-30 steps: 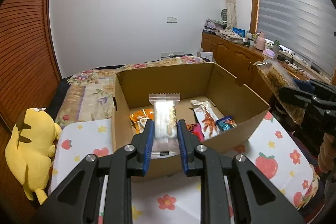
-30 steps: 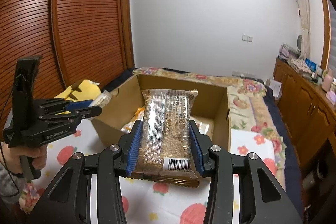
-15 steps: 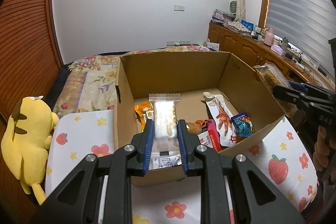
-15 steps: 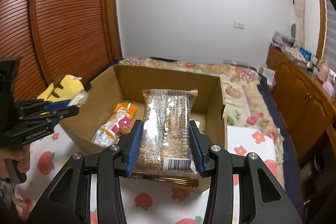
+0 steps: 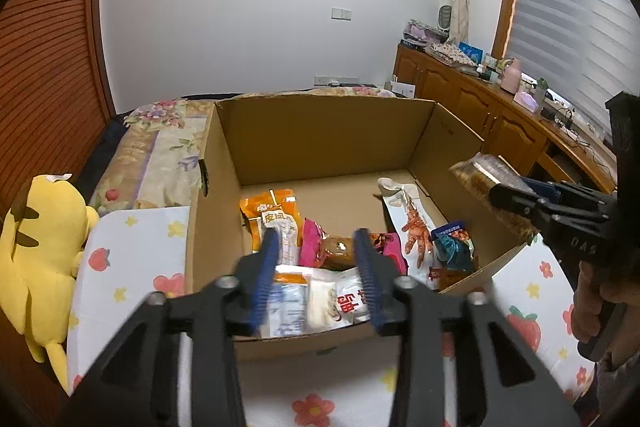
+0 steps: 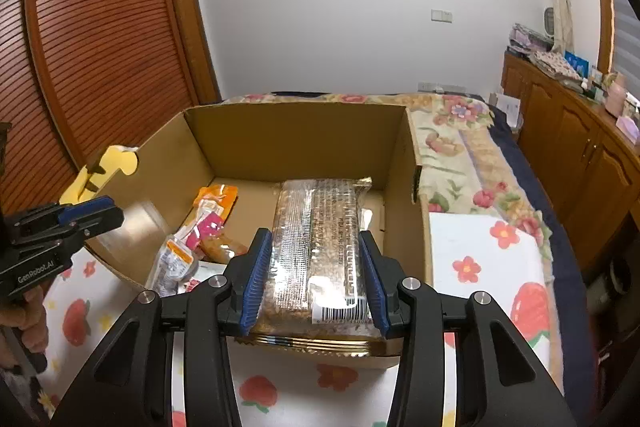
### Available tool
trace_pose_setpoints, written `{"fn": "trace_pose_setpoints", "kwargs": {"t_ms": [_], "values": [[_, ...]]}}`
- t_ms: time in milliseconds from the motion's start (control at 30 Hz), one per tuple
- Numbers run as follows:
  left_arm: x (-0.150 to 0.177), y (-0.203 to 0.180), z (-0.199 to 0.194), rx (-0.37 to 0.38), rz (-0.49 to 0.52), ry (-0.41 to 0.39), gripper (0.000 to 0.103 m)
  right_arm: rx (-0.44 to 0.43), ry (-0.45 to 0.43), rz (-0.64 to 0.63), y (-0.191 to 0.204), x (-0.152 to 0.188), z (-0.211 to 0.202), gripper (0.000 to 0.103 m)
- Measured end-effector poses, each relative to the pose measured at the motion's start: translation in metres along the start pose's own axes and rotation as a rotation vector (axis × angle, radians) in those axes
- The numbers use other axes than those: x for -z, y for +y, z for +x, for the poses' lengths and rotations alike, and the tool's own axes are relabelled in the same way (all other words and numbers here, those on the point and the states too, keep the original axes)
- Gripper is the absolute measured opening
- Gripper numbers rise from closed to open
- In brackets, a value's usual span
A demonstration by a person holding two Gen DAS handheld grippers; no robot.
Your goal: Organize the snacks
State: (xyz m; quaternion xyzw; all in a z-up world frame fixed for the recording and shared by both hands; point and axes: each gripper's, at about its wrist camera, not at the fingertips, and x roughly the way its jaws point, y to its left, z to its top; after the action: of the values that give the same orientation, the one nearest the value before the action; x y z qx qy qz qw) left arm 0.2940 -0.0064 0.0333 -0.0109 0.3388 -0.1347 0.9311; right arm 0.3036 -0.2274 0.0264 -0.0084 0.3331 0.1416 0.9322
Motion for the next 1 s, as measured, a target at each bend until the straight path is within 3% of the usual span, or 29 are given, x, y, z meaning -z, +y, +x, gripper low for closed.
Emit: {"fn": "trace_pose_setpoints", "kwargs": {"t_ms": [367,533,633,833,1000], "values": [[0.002,-0.019,-0.023,-0.031,0.058,-0.045,0.051,-0.042,-0.028,0.007,0.006,0.005,-0.017,0.048],[-0.004,-0.034,-0.052,-0.017,0.081,-0.083,0.051,-0.056,-0.063,-0.015,0.019,0.007,-0.048,0.048],[-0.005,-0.041,-0.073,-0.049,0.097,-0.108,0.051,-0.047,-0.106,-0.039,0.029,0.010,-0.076,0.048],[0.004,-0.050,-0.115,-0.056,0.098,-0.149,0.062,-0.052,-0.148,-0.031,0.038,0.027,-0.121,0.048],[0.014,-0.058,-0.148,-0.067,0.120,-0.195,0.079,-0.049,-0.176,-0.038,0.045,0.036,-0.158,0.048]]}}
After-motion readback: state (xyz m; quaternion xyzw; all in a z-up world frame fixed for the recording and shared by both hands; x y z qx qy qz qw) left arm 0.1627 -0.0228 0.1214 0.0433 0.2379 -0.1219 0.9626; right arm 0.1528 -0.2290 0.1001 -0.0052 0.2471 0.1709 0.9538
